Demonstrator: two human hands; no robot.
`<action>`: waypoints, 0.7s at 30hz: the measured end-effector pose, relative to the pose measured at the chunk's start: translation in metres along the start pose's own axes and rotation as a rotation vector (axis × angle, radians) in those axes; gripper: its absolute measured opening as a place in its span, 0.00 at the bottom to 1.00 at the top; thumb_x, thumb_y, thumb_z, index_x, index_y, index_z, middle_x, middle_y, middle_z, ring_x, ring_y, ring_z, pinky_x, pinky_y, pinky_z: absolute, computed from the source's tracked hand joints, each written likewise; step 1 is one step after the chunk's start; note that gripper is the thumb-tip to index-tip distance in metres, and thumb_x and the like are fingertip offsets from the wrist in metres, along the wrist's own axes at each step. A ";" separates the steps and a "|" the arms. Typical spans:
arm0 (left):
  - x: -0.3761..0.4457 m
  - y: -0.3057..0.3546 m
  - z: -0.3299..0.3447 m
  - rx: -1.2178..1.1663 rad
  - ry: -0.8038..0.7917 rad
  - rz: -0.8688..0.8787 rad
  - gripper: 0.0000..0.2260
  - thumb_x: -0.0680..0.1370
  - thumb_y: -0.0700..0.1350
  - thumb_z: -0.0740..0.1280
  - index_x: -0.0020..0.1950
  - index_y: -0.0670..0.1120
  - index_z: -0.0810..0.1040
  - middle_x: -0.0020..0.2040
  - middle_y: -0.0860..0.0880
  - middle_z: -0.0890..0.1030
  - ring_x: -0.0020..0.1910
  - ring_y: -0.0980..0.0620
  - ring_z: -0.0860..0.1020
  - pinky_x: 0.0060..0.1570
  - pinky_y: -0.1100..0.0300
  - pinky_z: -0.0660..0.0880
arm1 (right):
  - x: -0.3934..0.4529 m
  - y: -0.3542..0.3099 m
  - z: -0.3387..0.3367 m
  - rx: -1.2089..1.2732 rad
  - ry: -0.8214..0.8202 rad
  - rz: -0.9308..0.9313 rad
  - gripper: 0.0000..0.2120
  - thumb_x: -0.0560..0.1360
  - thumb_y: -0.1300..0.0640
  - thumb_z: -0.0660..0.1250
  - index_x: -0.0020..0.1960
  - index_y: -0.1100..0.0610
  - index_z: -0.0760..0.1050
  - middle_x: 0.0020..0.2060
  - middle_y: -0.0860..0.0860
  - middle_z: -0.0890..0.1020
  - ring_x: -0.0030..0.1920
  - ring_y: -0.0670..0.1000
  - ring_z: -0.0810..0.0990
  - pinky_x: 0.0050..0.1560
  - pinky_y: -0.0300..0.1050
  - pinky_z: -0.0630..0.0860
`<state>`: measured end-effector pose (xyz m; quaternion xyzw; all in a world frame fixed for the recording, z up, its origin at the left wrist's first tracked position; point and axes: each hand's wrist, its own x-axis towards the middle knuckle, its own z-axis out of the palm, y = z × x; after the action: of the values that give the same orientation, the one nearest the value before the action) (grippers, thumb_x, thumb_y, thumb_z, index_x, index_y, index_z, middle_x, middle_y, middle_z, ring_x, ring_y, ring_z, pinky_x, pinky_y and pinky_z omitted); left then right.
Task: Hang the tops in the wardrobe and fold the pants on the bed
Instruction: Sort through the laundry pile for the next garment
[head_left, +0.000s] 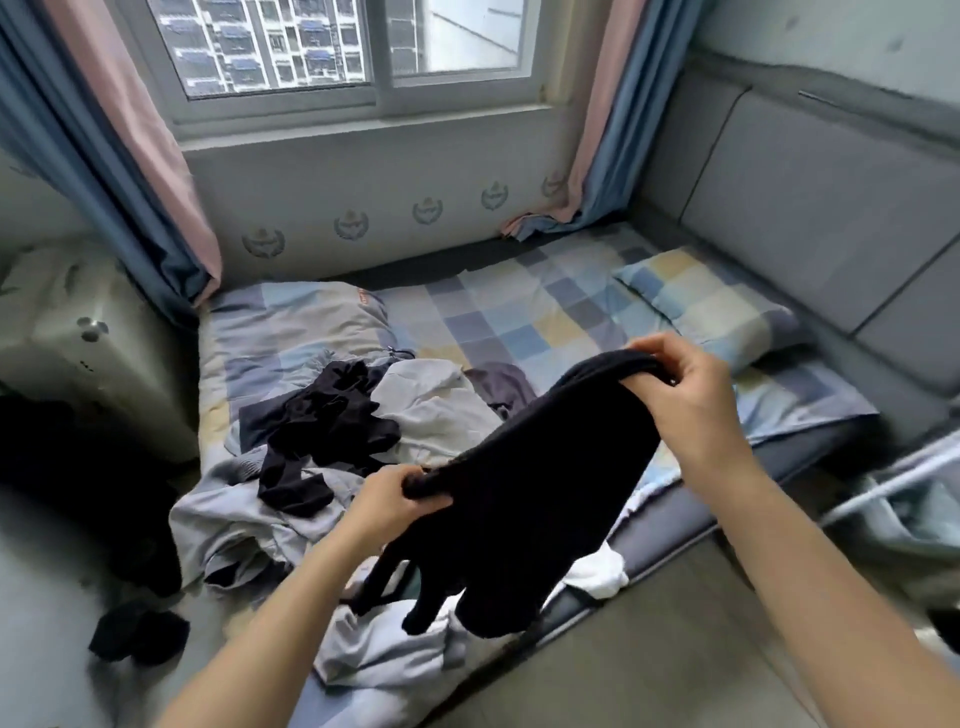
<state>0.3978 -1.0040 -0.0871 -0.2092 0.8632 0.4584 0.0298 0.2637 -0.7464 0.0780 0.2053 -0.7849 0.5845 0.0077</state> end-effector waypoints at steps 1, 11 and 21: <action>-0.002 0.008 -0.008 -0.053 -0.054 -0.003 0.08 0.69 0.51 0.78 0.35 0.57 0.80 0.30 0.58 0.78 0.31 0.62 0.75 0.34 0.67 0.69 | 0.001 0.011 -0.018 -0.023 0.060 0.011 0.13 0.71 0.66 0.69 0.40 0.47 0.78 0.33 0.40 0.82 0.36 0.38 0.79 0.39 0.29 0.73; -0.006 0.208 0.099 -0.422 -0.278 0.025 0.17 0.70 0.63 0.73 0.45 0.50 0.86 0.43 0.44 0.86 0.43 0.44 0.85 0.39 0.58 0.80 | -0.040 0.143 -0.170 -0.210 0.295 0.281 0.05 0.75 0.63 0.65 0.44 0.55 0.77 0.37 0.48 0.80 0.42 0.50 0.78 0.39 0.36 0.69; -0.024 0.354 0.221 -0.535 -0.250 0.196 0.24 0.80 0.55 0.63 0.37 0.36 0.77 0.30 0.47 0.77 0.27 0.53 0.75 0.29 0.64 0.70 | -0.123 0.141 -0.261 -0.205 0.261 0.303 0.13 0.72 0.67 0.65 0.48 0.50 0.78 0.45 0.46 0.83 0.44 0.43 0.80 0.49 0.37 0.76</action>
<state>0.2516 -0.6441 0.0669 -0.0676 0.7177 0.6922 0.0352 0.2700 -0.4345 0.0008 0.0059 -0.8545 0.5176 0.0425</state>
